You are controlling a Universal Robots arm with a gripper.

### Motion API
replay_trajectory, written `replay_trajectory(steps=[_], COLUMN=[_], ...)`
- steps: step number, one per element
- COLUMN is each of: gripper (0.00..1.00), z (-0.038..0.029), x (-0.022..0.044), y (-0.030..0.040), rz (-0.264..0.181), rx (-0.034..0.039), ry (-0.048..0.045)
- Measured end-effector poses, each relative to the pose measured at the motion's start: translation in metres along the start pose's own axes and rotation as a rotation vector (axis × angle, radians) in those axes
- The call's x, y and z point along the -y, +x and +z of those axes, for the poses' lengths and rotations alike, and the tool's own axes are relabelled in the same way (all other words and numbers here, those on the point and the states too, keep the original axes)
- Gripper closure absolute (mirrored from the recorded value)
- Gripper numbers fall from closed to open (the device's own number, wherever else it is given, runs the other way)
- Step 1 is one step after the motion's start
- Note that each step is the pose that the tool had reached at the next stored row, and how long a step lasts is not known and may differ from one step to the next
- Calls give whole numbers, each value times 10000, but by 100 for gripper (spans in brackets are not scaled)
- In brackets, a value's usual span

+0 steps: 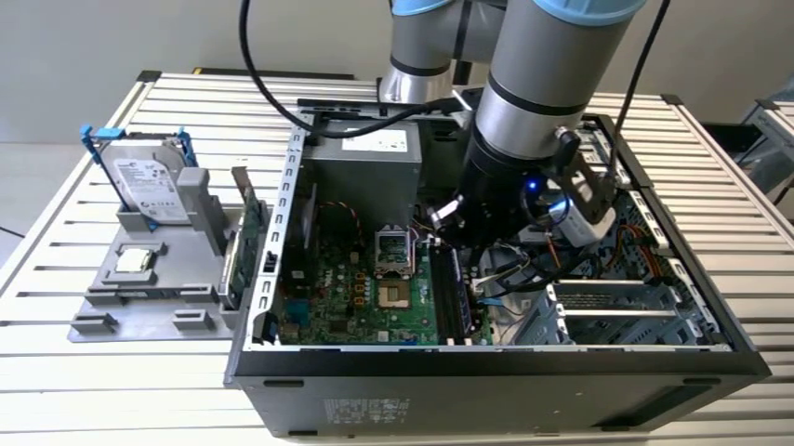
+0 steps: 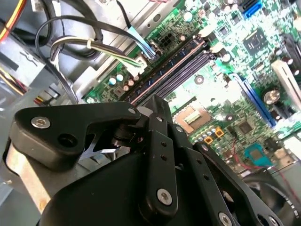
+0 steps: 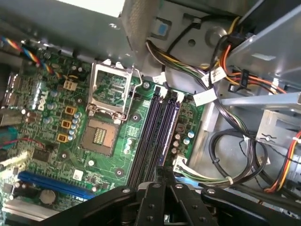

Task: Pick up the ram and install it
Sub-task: 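Press down the ram until it locks into place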

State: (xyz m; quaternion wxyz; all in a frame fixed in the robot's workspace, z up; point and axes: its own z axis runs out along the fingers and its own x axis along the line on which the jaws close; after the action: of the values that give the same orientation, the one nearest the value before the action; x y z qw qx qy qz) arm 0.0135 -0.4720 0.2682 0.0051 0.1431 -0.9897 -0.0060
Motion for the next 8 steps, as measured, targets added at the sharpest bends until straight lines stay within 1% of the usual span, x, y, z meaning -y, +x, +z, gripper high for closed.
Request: replay_trajectory(steps=[8], gripper=[100], z=[1], x=[-1], y=[0], rz=[-1083], rx=[-14], ry=[8])
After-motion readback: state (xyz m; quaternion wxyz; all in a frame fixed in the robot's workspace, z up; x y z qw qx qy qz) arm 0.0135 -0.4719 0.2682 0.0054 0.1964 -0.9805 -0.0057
